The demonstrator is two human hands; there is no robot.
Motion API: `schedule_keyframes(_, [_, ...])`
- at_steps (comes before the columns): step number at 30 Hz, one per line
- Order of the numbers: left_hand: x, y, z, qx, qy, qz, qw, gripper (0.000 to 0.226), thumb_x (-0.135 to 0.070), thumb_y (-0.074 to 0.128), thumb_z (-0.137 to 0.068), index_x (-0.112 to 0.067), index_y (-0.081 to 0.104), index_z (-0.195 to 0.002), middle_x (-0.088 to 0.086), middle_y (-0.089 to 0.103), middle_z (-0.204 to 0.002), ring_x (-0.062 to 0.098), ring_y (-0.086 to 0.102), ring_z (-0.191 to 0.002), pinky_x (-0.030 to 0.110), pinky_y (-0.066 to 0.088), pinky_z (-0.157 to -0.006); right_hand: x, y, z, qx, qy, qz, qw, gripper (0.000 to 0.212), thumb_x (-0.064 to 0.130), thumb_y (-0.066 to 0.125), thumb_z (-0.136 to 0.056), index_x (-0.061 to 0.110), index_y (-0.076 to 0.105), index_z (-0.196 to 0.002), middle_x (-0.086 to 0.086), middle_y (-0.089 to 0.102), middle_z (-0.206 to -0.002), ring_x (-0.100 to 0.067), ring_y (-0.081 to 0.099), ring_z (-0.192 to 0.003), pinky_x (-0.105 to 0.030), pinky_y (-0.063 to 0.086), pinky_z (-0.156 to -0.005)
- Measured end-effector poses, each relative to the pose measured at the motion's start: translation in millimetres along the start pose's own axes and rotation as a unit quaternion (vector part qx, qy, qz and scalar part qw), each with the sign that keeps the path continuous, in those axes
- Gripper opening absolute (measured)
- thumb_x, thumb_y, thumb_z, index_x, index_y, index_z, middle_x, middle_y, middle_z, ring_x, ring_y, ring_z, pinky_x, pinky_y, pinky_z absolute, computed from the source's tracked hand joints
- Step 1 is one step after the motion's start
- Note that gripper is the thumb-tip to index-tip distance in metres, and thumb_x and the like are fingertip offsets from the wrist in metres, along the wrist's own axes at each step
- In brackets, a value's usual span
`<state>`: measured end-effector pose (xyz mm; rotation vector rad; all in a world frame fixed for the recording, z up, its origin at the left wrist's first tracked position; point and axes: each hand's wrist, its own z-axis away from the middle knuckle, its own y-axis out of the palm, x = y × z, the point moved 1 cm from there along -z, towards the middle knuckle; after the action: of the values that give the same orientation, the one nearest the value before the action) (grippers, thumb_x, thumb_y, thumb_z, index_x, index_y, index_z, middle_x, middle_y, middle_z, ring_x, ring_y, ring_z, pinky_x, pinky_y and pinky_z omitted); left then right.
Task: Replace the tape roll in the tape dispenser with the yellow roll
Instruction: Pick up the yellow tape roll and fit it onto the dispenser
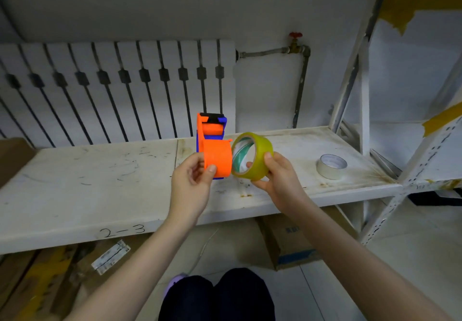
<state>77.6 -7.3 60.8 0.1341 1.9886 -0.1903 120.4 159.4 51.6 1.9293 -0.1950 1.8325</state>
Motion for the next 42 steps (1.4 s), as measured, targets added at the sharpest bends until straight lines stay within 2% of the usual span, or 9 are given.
schedule_keyframes(4, [-1.5, -7.0, 6.5, 0.006, 0.03, -0.033, 0.999, 0.01, -0.011, 0.059, -0.087, -0.015, 0.062, -0.095, -0.003, 0.062, -0.085, 0.008, 0.059, -0.081, 0.014, 0.049, -0.072, -0.5, 18.0, 16.3, 0.05, -0.069, 0.049, 0.995, 0.023, 0.025, 0.038, -0.098, 0.015, 0.051, -0.114, -0.005, 0.06, -0.111, -0.017, 0.061, -0.104, -0.036, 0.055, -0.089])
schedule_keyframes(6, [-0.1, -10.1, 9.5, 0.007, 0.036, -0.047, 0.998, 0.015, -0.017, 0.059, -0.086, -0.013, 0.062, -0.1, 0.004, 0.064, -0.094, 0.015, 0.06, -0.09, 0.02, 0.05, -0.076, -1.1, 25.3, 23.0, 0.07, -0.11, 0.092, 0.987, 0.017, 0.024, 0.038, -0.098, 0.022, 0.052, -0.107, 0.0, 0.06, -0.106, -0.014, 0.062, -0.1, -0.029, 0.056, -0.083])
schedule_keyframes(8, [1.0, -11.1, 11.7, 0.005, 0.037, -0.057, 0.998, 0.021, -0.021, 0.059, -0.087, -0.012, 0.062, -0.105, 0.009, 0.064, -0.103, 0.019, 0.061, -0.096, 0.027, 0.053, -0.082, -1.1, 28.9, 27.5, 0.079, -0.137, 0.114, 0.981, 0.014, 0.023, 0.038, -0.098, 0.027, 0.051, -0.101, 0.002, 0.059, -0.103, -0.016, 0.061, -0.101, -0.031, 0.055, -0.083])
schedule_keyframes(17, [-0.5, -13.8, 19.8, 0.004, 0.051, -0.023, 0.998, 0.014, -0.017, 0.06, -0.087, -0.03, 0.059, -0.093, -0.005, 0.063, -0.092, 0.015, 0.062, -0.091, 0.015, 0.054, -0.074, -3.7, 41.8, 38.6, 0.092, -0.218, 0.231, 0.944, 0.012, 0.038, 0.035, -0.091, 0.035, 0.045, -0.098, -0.001, 0.049, -0.106, -0.016, 0.055, -0.099, -0.035, 0.054, -0.081])
schedule_keyframes(23, [-1.0, -14.0, 21.5, 0.034, 0.038, 0.0, 0.999, 0.014, -0.026, 0.057, -0.086, -0.017, 0.061, -0.096, -0.002, 0.062, -0.09, 0.008, 0.06, -0.087, 0.016, 0.051, -0.07, -5.7, 41.1, 42.7, 0.099, -0.219, 0.246, 0.939, 0.02, 0.028, 0.035, -0.098, 0.04, 0.036, -0.115, 0.0, 0.046, -0.123, -0.013, 0.052, -0.109, -0.028, 0.053, -0.086])
schedule_keyframes(28, [-3.1, -12.0, 24.0, 0.066, 0.03, 0.049, 0.996, 0.014, -0.024, 0.051, -0.09, -0.016, 0.062, -0.092, -0.004, 0.062, -0.085, -0.001, 0.06, -0.081, 0.014, 0.05, -0.069, -12.8, 41.5, 44.7, 0.101, -0.218, 0.277, 0.93, 0.042, 0.039, 0.035, -0.092, 0.025, 0.037, -0.131, 0.0, 0.048, -0.125, -0.008, 0.051, -0.109, -0.023, 0.051, -0.085])
schedule_keyframes(32, [-1.2, -10.8, 25.7, 0.058, 0.024, 0.06, 0.996, 0.025, -0.027, 0.053, -0.086, -0.006, 0.063, -0.097, -0.001, 0.064, -0.087, 0.0, 0.06, -0.082, 0.015, 0.051, -0.07, -15.9, 43.3, 45.2, 0.098, -0.229, 0.278, 0.928, 0.042, 0.033, 0.036, -0.095, 0.021, 0.037, -0.135, -0.001, 0.047, -0.128, -0.006, 0.049, -0.113, -0.025, 0.05, -0.091])
schedule_keyframes(36, [-1.8, -10.5, 25.2, 0.053, 0.019, 0.073, 0.996, 0.027, -0.026, 0.056, -0.085, -0.004, 0.064, -0.098, 0.002, 0.064, -0.085, 0.001, 0.06, -0.079, 0.015, 0.049, -0.068, -17.7, 43.7, 43.6, 0.108, -0.224, 0.285, 0.926, 0.055, 0.036, 0.034, -0.093, 0.014, 0.028, -0.143, 0.003, 0.043, -0.132, 0.002, 0.044, -0.118, -0.012, 0.044, -0.094])
schedule_keyframes(42, [-1.3, -9.8, 26.0, 0.067, 0.003, 0.069, 0.995, 0.029, -0.024, 0.059, -0.084, -0.002, 0.063, -0.101, 0.001, 0.064, -0.085, 0.002, 0.061, -0.079, 0.015, 0.049, -0.068, -23.2, 41.7, 46.5, 0.116, -0.21, 0.268, 0.933, 0.059, 0.037, 0.033, -0.091, 0.012, 0.025, -0.144, -0.002, 0.043, -0.134, -0.004, 0.044, -0.121, -0.023, 0.045, -0.101])
